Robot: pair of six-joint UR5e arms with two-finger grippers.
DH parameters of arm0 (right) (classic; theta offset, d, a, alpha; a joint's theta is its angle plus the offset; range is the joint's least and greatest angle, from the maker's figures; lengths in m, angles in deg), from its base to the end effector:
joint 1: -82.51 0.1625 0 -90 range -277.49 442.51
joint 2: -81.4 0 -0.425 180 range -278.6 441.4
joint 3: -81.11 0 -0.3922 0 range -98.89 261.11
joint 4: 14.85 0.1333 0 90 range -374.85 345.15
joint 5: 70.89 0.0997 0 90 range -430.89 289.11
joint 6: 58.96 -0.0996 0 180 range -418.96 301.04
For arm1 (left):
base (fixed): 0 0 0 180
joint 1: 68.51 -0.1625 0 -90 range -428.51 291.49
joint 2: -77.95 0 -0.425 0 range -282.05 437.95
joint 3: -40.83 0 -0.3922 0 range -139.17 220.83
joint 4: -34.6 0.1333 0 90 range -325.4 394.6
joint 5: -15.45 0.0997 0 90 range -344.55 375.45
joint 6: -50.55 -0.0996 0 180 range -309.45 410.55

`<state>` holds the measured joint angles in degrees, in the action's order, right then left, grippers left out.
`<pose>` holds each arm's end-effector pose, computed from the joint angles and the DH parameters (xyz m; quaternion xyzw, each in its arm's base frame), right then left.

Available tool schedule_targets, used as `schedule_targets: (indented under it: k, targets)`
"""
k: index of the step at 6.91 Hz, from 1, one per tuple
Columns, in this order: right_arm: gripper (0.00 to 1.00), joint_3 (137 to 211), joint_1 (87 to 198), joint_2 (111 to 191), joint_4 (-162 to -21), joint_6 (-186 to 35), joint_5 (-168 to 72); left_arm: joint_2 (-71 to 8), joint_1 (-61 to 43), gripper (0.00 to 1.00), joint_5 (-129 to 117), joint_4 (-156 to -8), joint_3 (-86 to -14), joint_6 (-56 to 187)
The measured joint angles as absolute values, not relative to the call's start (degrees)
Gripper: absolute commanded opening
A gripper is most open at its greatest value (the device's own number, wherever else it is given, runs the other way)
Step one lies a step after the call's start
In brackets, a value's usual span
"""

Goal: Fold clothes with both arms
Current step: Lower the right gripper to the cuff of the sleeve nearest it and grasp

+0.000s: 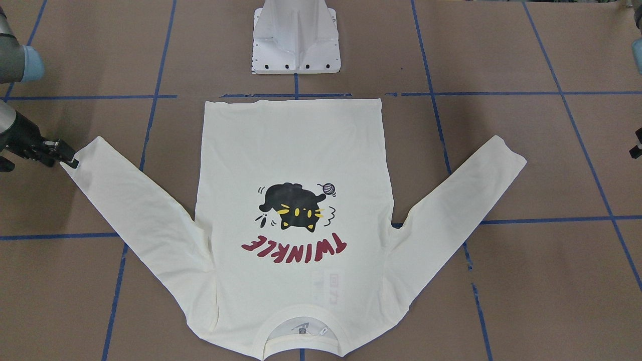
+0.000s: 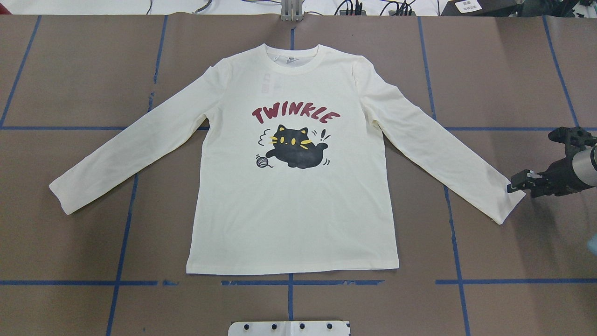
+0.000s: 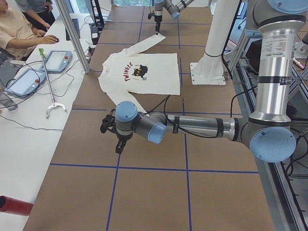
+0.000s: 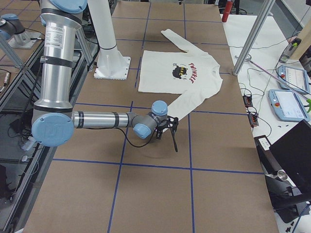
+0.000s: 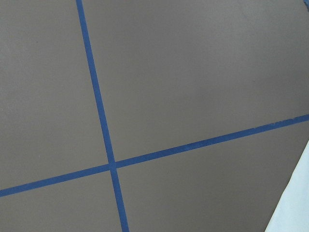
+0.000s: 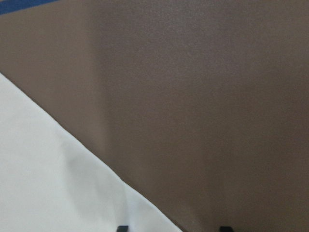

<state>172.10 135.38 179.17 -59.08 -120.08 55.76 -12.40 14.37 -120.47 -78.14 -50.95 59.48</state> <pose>-0.2187 -0.4111 0.6293 -0.0168 -0.4335 0.0833 0.8971 0.0024 -0.5178 0.5938 0.1432 0.4049 0.0698 0.9004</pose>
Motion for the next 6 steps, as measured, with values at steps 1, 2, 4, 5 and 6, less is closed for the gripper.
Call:
schedule_targets:
  k: [1, 2, 4, 5, 6]
  targets:
    - [0.00, 172.1, 135.4, 179.2, -59.1, -120.4, 55.8, -12.4, 14.4, 1.00, -120.5, -78.2, -51.0, 59.5]
    - [0.00, 172.2, 135.4, 179.2, -59.1, -120.6, 56.0, -12.4, 14.4, 1.00, -120.6, -78.2, -51.0, 59.5]
    - [0.00, 172.8, 135.4, 179.0, -59.1, -120.6, 56.7, -12.4, 14.4, 1.00, -120.6, -78.2, -51.0, 59.5]
    - [0.00, 174.3, 135.4, 178.5, -59.3, -120.8, 57.5, -12.4, 14.4, 1.00, -120.6, -78.2, -51.0, 59.5]
    - [0.00, 176.5, 135.3, 176.8, -59.8, -123.5, 58.2, -12.4, 14.4, 1.00, -120.7, -78.2, -51.1, 59.5]
